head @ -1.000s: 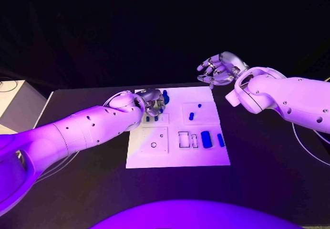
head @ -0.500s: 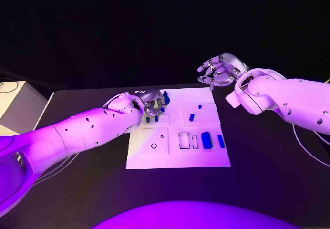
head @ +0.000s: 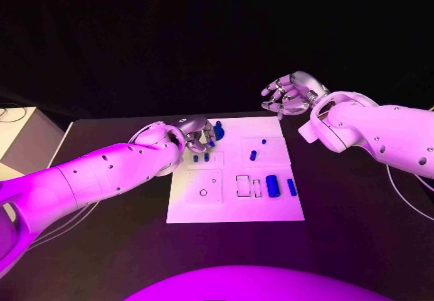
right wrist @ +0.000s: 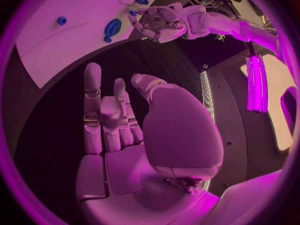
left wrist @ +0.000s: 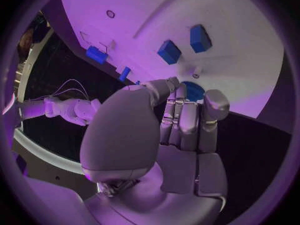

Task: Assemble the parts on the task board

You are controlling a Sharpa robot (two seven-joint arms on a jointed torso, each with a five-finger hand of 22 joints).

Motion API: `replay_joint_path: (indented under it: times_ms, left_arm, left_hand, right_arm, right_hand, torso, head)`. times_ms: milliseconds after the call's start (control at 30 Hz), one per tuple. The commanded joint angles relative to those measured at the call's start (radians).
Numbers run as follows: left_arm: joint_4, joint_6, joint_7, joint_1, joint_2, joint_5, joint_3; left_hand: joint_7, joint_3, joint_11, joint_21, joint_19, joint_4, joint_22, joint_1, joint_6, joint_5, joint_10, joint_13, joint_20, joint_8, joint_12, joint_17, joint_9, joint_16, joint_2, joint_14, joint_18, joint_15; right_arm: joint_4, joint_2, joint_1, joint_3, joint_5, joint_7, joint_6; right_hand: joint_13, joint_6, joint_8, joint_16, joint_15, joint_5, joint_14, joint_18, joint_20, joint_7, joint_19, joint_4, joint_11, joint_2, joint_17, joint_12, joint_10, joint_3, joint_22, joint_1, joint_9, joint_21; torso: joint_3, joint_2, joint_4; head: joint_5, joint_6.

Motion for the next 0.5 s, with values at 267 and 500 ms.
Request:
replay_joint_path:
  times_ms: [267,500]
  left_arm:
    - [0.024,0.063,-0.028,0.001,-0.05,0.019,0.021]
    - [0.027,0.07,-0.044,0.001,-0.069,0.006,0.041]
  left_hand:
    - [0.0,-0.006,0.001,-0.001,0.0,0.0,-0.004,-0.018,0.008,-0.007,0.009,-0.002,0.005,-0.008,-0.009,-0.004,0.003,0.005,-0.005,0.007,-0.016,-0.001]
    - [0.0,-0.006,0.001,0.0,0.0,0.0,-0.003,-0.02,0.009,-0.007,0.009,-0.002,0.005,-0.009,-0.011,-0.003,0.004,0.005,-0.006,0.007,-0.016,-0.001]
  right_arm:
    - [0.0,-0.003,0.0,0.0,-0.01,0.005,0.008]
    - [-0.001,-0.003,0.0,0.0,-0.012,0.005,0.009]
  right_hand:
    - [-0.005,0.005,-0.001,0.0,0.0,0.004,0.007,0.011,0.001,0.002,0.009,-0.006,-0.003,0.0,-0.001,-0.008,0.007,0.001,-0.002,-0.013,-0.002,-0.006]
    - [-0.005,0.005,-0.001,0.0,0.0,0.004,0.007,0.011,0.001,0.002,0.009,-0.006,-0.003,0.0,-0.001,-0.008,0.007,0.001,-0.002,-0.013,-0.002,-0.006]
  torso:
    - [-0.0012,-0.001,0.0022]
    - [-0.0013,0.0,0.0028]
  head:
    - [0.003,0.003]
    - [0.006,0.003]
